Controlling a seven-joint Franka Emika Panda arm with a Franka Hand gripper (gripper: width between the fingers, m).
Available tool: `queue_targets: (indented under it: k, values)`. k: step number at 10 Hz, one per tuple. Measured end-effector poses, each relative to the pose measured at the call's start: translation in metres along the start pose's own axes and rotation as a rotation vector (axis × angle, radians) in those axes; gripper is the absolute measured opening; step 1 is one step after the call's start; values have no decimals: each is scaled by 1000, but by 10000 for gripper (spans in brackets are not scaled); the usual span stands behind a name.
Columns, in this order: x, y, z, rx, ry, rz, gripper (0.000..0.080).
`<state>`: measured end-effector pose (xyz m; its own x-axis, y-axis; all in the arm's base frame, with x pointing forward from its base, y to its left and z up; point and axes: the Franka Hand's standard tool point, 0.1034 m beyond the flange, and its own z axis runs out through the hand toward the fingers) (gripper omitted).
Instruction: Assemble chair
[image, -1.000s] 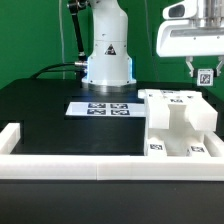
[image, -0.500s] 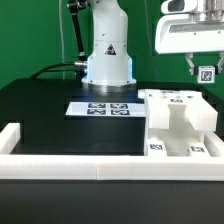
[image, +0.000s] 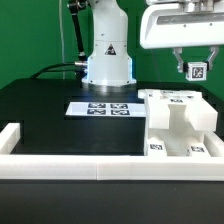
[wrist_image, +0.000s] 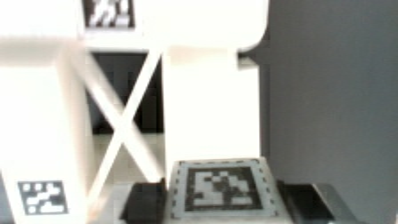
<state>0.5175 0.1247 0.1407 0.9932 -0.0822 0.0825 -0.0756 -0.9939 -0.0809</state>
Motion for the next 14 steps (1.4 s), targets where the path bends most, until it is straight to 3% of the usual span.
queue_targets:
  k: [4, 9, 14]
  values:
    - [1, 2, 1, -3, -1, -24, 291]
    - [57, 18, -1, -21, 8, -155, 291]
    - [50, 14, 9, -26, 18, -157, 291]
